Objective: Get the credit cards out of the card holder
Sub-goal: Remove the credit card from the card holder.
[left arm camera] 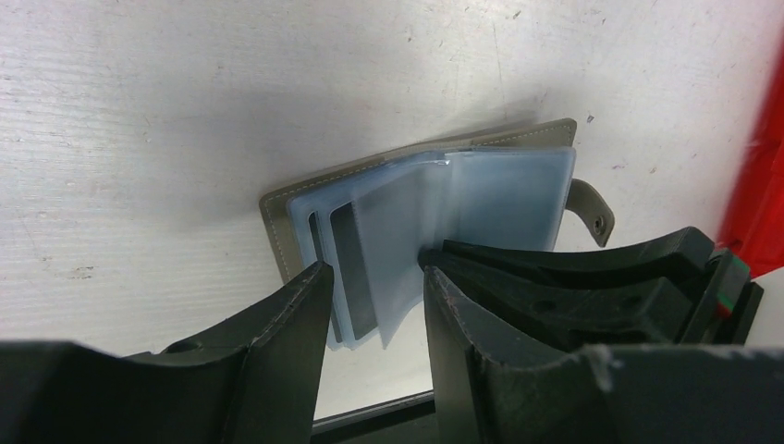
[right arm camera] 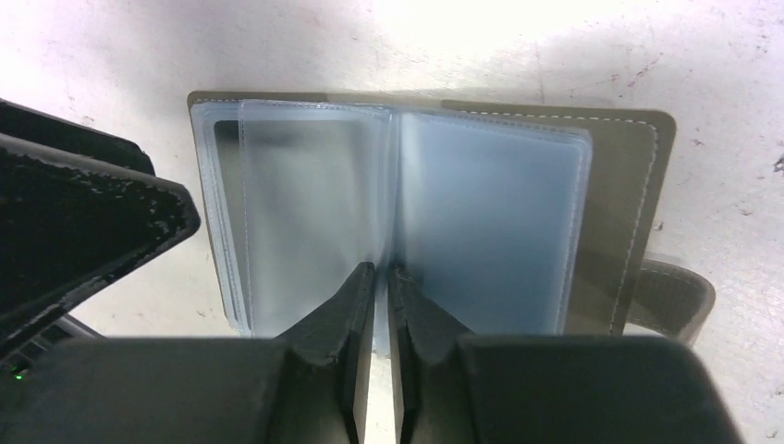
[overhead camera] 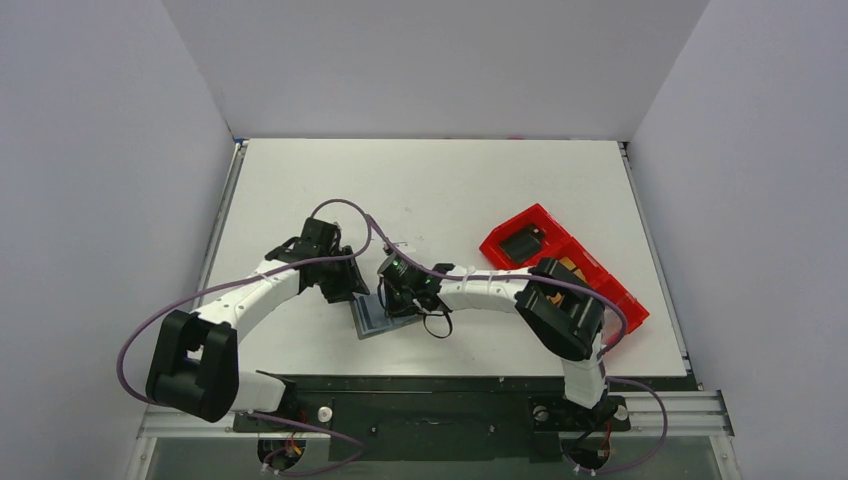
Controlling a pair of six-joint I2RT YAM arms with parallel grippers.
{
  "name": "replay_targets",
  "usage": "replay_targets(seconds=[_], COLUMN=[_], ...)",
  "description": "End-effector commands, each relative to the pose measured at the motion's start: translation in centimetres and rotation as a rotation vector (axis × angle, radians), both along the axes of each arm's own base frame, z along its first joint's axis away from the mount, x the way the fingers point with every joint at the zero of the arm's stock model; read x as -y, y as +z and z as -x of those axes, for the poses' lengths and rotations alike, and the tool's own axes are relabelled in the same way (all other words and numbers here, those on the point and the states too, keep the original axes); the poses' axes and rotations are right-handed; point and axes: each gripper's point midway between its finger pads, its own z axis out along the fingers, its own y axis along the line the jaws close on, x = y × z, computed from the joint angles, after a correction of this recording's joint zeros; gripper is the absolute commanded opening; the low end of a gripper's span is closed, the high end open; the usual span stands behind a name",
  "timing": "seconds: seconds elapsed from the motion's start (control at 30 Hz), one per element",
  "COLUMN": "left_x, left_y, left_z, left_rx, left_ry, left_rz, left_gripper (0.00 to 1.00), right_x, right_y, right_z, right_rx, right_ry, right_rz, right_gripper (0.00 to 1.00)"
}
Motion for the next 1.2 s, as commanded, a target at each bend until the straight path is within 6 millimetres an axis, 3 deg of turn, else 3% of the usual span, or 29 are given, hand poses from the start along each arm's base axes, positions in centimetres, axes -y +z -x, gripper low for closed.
replay_targets(seconds=[0.0,0.17,0.57,0.9,1.17], left_x=[0.5,0.9,2.5,3.0,3.7], left_y=[0.2,0.4,1.4,-1.6,-2.7], left_z=[-0.4,-0.3,0.5,1.1,1.0], left_rx=[0.026,0.025,0.021,-0.038,-0.050], left_ry=[-0.034,-0.048,-0.064,-0.035,-0.042], left_rz=[0.025,0.039,0.090,0.102,0.116], left_gripper=[0.38,0.38,0.38,0.35,0.31], right_x=[3.1,3.5,3.4,3.4,3.3], right_y=[-3.7,-4.2,-4.5,-4.3,-4.0], right_z=[1.6,1.7,1.8,1.7,1.6], right_rx=[-0.089,-0.108,-0.117,-0.113,-0.108], right_ry=[-0.015,-0.029,-0.025,-0.030,-0.028], right_rz=[0.073,0.054,0.048,0.037,0.030], right_gripper=[0.06,0.00,0.00,0.00,0.00])
